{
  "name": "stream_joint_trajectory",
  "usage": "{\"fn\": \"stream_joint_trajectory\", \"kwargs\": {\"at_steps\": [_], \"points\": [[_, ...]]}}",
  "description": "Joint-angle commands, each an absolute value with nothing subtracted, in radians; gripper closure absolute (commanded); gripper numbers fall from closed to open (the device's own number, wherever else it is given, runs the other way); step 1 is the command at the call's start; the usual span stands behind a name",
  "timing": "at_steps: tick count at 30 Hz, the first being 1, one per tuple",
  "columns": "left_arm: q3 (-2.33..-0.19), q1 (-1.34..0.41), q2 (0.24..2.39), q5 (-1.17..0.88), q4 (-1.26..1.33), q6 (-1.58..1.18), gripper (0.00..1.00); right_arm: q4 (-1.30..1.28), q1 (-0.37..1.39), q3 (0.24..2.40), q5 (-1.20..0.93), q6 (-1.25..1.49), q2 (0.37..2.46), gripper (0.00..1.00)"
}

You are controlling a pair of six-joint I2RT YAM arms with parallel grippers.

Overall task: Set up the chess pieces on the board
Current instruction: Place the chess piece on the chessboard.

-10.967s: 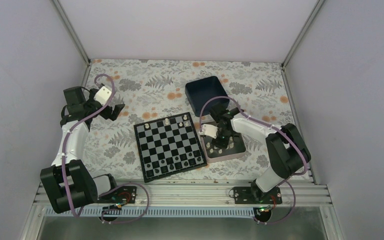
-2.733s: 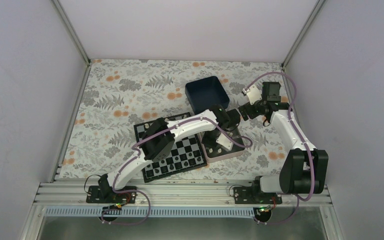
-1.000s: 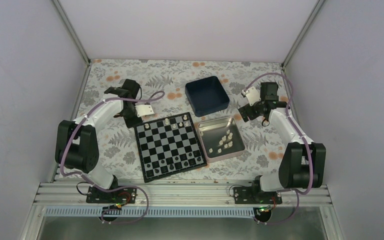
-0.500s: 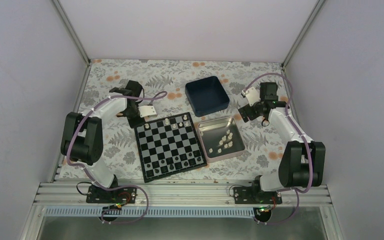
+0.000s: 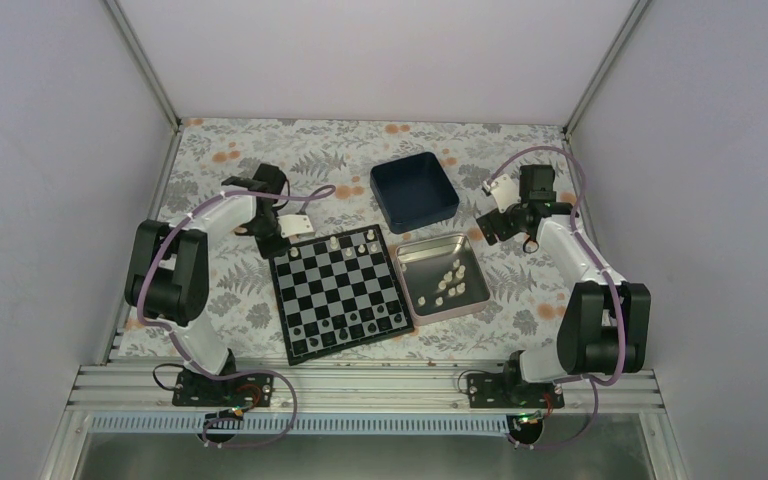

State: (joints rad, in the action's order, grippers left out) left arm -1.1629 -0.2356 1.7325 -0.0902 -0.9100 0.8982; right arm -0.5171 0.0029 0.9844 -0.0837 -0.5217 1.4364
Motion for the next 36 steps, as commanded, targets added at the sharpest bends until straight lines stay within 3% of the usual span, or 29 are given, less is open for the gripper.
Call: {"fn": "stream_joint_trajectory", "kwargs": {"at_steps": [1, 12, 17, 20, 24, 30, 36], "points": [[-1.154, -0.23, 1.743, -0.101, -0.909, 0.904, 0.97, -0.511, -0.011, 0.969, -0.071, -0.518, 1.442, 0.0], [-1.172, -0.23, 1.77, -0.103, -0.919, 0.905, 0.96, -0.509, -0.01, 0.966, -0.066, -0.52, 1.445, 0.0], [-1.181, -0.231, 1.766, -0.104, -0.927, 0.906, 0.84, -0.509, -0.011, 0.964, -0.067, -0.52, 1.446, 0.0], [-1.193, -0.231, 1.758, -0.109, -0.936, 0.903, 0.65, -0.51, -0.011, 0.964, -0.069, -0.519, 1.447, 0.0], [-1.228, -0.231, 1.739, -0.095, -0.962, 0.904, 0.55, -0.511, -0.01, 0.964, -0.069, -0.52, 1.445, 0.0], [-1.385, -0.263, 1.689, -0.109, -1.065, 0.892, 0.48, -0.509, -0.011, 0.963, -0.068, -0.52, 1.441, 0.0], [-1.56, -0.466, 1.693, -0.075, -1.116, 0.818, 0.34, -0.499, -0.011, 0.963, -0.056, -0.515, 1.434, 0.0]]}}
